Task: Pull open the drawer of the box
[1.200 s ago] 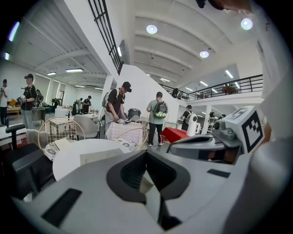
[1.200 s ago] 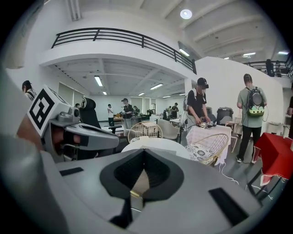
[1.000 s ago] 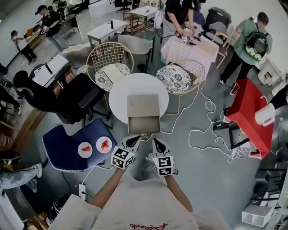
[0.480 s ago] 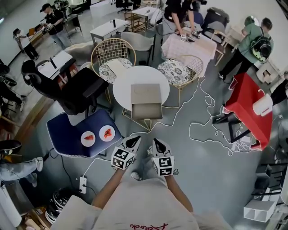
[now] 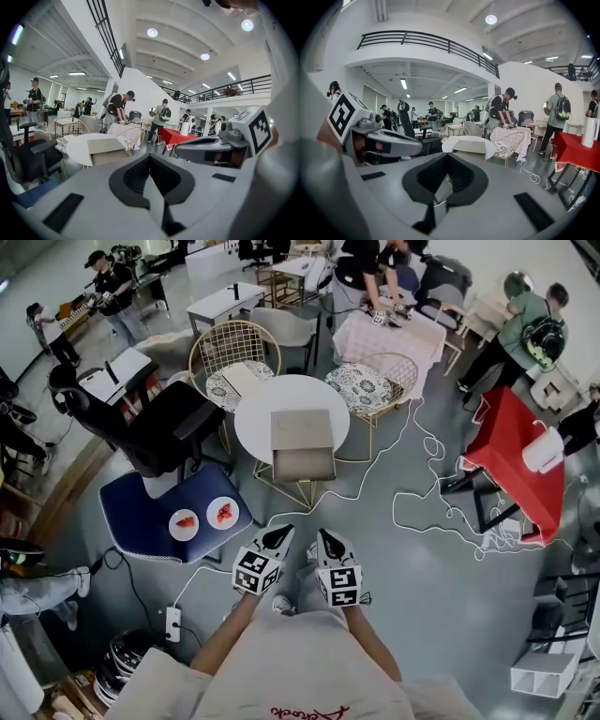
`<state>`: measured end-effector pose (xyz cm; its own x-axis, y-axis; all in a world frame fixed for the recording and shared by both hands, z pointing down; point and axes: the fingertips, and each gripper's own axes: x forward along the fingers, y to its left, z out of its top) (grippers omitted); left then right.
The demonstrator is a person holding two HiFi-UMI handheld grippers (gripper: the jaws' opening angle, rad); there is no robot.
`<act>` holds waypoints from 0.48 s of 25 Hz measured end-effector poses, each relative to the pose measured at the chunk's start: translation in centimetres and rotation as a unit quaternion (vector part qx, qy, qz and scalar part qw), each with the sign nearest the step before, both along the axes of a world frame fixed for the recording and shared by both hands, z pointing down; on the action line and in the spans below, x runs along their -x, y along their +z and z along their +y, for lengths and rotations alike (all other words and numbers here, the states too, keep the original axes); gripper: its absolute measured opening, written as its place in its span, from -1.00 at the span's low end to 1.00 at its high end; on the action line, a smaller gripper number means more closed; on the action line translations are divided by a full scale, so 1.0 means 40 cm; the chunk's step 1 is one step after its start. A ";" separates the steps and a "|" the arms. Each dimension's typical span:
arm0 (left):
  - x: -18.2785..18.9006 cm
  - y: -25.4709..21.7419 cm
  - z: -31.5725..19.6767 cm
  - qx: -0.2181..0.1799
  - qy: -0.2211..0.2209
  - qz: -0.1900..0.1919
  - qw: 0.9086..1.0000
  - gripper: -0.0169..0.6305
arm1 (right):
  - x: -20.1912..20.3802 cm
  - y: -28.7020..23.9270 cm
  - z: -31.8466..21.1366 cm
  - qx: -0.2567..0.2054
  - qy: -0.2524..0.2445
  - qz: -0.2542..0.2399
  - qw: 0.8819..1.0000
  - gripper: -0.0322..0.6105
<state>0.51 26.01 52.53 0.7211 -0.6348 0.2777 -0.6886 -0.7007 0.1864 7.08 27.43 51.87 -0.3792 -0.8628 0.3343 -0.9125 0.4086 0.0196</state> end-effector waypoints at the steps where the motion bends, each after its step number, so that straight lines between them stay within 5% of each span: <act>1: 0.000 -0.003 0.002 -0.001 0.000 0.000 1.000 -0.91 | 0.001 -0.002 0.002 -0.001 -0.001 0.000 1.000 -0.85; 12: 0.012 0.000 0.020 -0.003 -0.001 -0.001 1.000 -0.91 | 0.017 0.001 0.020 -0.002 -0.010 -0.001 1.000 -0.85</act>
